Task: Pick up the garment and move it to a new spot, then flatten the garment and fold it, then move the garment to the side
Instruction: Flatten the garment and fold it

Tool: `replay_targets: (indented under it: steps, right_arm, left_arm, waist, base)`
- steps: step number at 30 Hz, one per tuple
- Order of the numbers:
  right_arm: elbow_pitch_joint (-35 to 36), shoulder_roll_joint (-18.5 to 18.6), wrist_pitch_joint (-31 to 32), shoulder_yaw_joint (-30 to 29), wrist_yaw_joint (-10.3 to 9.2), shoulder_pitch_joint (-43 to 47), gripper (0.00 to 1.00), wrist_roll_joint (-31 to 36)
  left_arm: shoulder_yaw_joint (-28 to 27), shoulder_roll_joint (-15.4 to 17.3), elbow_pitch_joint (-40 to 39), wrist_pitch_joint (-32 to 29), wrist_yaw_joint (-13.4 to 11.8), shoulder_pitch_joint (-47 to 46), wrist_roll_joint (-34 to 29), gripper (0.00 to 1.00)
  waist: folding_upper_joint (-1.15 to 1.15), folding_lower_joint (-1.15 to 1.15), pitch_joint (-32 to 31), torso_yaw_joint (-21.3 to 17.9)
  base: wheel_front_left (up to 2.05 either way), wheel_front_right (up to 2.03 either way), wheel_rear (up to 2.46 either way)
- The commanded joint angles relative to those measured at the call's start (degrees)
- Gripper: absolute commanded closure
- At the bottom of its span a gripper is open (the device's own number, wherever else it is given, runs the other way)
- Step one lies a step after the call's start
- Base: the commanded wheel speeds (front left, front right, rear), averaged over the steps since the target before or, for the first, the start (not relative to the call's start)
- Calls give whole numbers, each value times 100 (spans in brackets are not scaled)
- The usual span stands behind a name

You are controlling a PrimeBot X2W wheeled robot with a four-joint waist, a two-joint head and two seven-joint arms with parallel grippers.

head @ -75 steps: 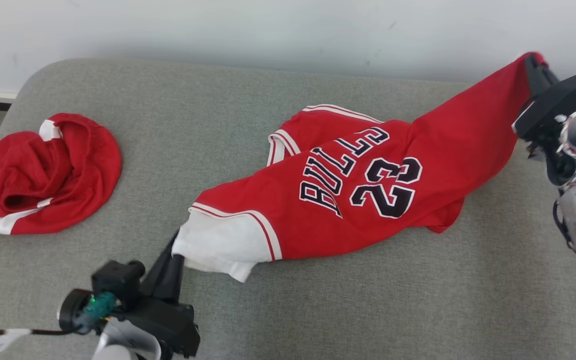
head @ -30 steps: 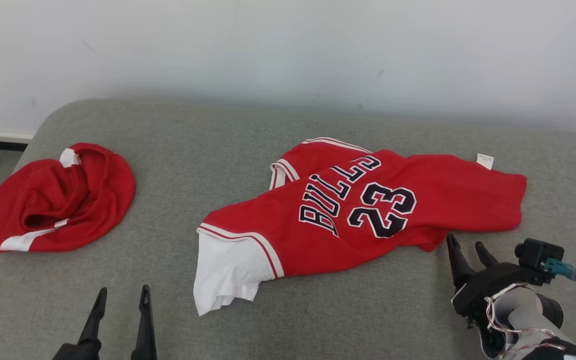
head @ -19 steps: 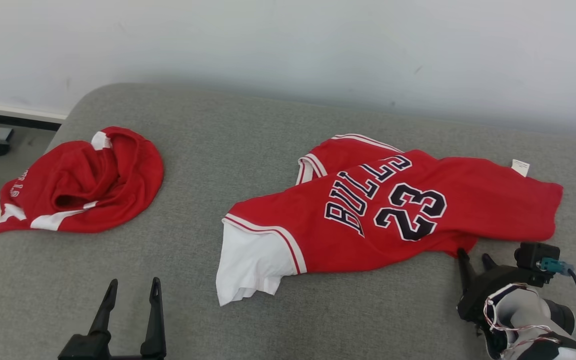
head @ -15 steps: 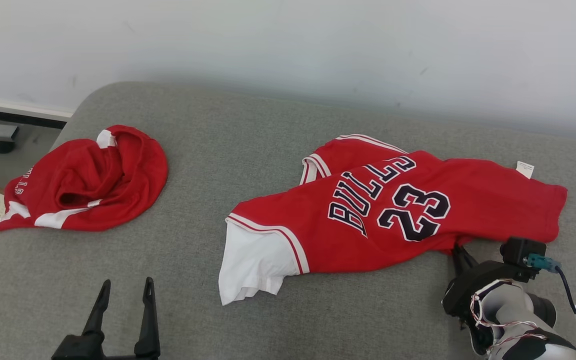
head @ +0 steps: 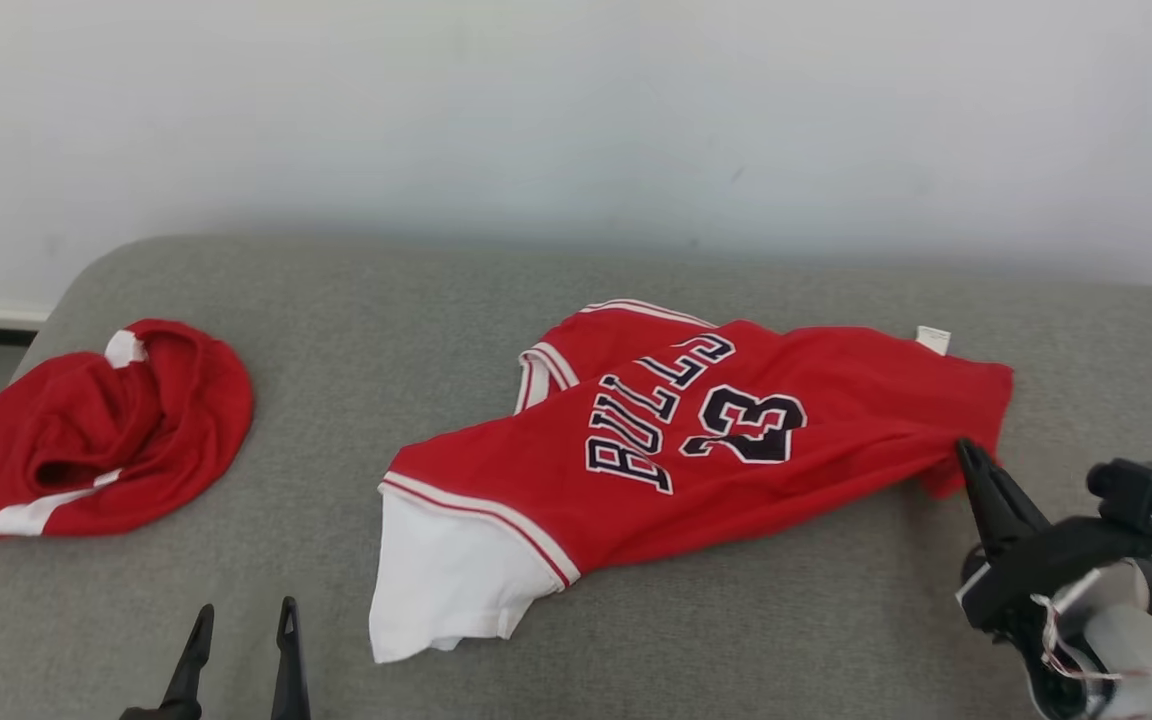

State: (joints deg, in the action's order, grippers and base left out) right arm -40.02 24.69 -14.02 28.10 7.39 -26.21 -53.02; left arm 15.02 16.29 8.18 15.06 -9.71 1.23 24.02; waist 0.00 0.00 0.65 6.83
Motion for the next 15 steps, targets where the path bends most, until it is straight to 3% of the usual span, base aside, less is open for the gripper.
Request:
replay_targets:
  steps: [1,8,15]
  right_arm:
    - [251,165,65,-50,21,223,100,39]
    - [1716,493,780,-698,21,1516,100,-6]
    - [3234,290,1854,-1879,21,3035,100,530]
  left_arm:
    - [-42,-22,3,29,0,99,-29,0]
    - [-130,-61,56,29,59,196,-54,0]
    - [-144,-100,87,29,79,258,-87,0]
  waist:
    - [0,0,-147,-236]
    - [0,0,-198,-400]
    - [0,0,-141,-470]
  base:
    - [0,0,0]
    - [0,0,0]
    - [0,0,0]
